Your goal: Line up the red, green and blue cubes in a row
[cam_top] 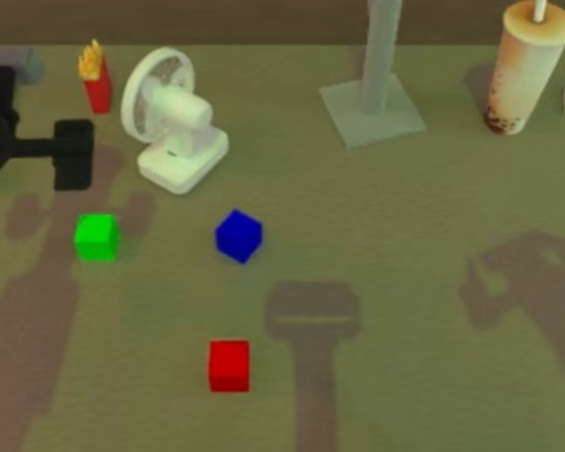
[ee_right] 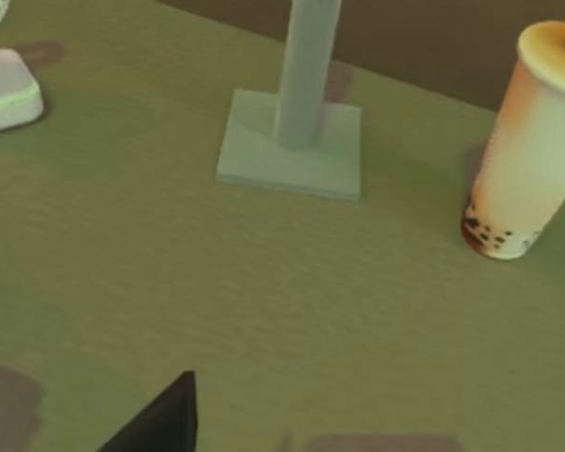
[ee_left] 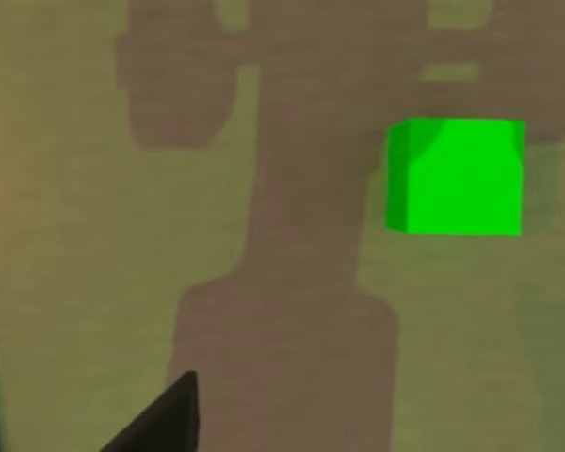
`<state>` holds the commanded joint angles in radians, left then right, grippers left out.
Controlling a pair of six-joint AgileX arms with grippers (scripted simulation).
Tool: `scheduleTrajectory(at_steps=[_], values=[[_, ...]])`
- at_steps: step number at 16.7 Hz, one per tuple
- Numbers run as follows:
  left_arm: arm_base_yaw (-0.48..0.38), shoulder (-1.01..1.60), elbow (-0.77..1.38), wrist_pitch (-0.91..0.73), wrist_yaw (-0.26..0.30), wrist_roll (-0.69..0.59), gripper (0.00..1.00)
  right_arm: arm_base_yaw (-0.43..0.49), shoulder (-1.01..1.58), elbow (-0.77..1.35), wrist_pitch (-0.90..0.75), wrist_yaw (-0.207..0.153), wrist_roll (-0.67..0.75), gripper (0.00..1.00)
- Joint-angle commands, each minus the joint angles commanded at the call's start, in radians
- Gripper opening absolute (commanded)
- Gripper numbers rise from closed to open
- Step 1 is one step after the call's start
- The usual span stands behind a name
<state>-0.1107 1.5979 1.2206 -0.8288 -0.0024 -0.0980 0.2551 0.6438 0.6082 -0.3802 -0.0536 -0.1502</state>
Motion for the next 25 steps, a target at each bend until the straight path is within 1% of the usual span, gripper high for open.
scheduleTrajectory(at_steps=[2,5,9,17,23,25], values=[[-0.013,0.165,0.130,-0.087,0.001,-0.011,1.00,-0.074,-0.199,-0.188,0.103,0.009,0.046,1.00],[-0.028,0.356,0.295,-0.190,0.002,-0.024,1.00,-0.162,-0.433,-0.409,0.237,0.028,0.100,1.00],[-0.040,0.518,0.439,-0.271,0.004,-0.035,1.00,-0.234,-0.616,-0.581,0.360,0.049,0.144,1.00],[-0.039,0.551,0.451,-0.266,0.005,-0.034,1.00,-0.245,-0.644,-0.608,0.380,0.054,0.150,1.00],[-0.041,0.634,0.330,-0.054,0.006,-0.034,1.00,-0.245,-0.644,-0.608,0.380,0.054,0.150,1.00],[-0.041,0.651,0.306,-0.019,0.006,-0.034,1.00,-0.245,-0.644,-0.608,0.380,0.054,0.150,1.00]])
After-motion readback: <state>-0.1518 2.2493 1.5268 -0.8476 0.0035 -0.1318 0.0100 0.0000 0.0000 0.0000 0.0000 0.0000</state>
